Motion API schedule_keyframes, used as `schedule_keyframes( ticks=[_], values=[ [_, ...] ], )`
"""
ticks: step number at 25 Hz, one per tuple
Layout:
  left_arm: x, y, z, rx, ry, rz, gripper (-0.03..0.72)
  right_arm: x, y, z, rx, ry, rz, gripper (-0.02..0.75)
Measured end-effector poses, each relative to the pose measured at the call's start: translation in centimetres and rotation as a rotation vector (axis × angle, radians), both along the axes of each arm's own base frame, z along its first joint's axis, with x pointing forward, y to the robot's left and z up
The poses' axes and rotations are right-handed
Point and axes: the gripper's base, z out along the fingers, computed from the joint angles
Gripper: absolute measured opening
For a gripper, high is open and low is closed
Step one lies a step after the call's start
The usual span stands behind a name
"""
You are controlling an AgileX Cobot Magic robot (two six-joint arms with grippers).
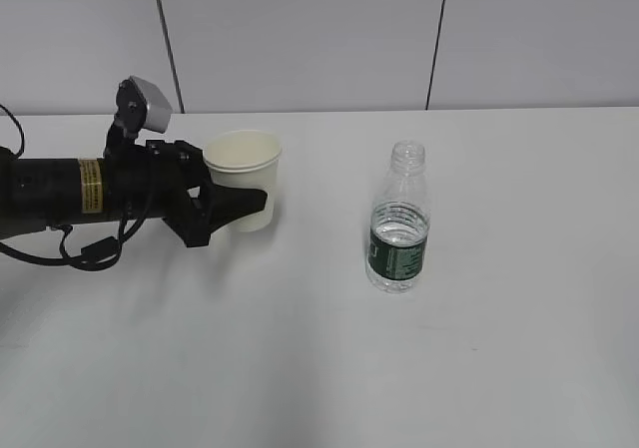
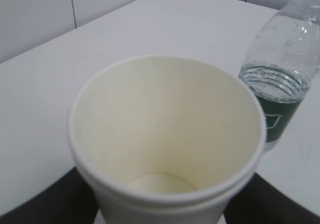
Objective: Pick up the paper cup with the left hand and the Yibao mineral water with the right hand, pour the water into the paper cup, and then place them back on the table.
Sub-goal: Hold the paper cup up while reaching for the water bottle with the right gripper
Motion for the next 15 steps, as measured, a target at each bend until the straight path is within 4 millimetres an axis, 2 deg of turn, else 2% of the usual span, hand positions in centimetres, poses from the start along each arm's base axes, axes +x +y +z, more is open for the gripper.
schedule_keyframes(
  ticks=[8,15],
  values=[
    [-0.9,0.7,1.0,-0.044,0.036,0.124,0.436,0.0,0.0,0.0,0.000,0.000,0.000,0.532],
    [-2.1,0.6,2.4,0.023,-0.019,0.038,0.436,0.0,0.0,0.0,0.000,0.000,0.000,0.531]
  ],
)
